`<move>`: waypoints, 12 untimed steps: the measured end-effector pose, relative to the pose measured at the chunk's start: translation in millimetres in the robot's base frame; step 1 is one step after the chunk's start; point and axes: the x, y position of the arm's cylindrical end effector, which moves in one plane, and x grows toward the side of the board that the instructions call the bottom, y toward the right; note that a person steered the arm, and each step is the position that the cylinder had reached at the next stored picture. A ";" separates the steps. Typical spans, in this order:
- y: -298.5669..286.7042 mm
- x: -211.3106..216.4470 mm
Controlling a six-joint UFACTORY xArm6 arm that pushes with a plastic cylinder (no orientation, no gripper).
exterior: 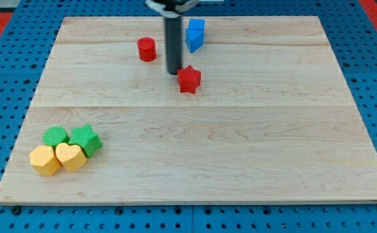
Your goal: Push the red star closer to the green star
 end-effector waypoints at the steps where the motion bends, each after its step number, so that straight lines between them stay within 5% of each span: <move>1: -2.0 0.6; 3: 43.5 -20.1; 4: 55.3 12.2; 5: 8.3 34.5; 9: 128.4 17.4; 11: 1.8 86.3; 12: 33.7 93.4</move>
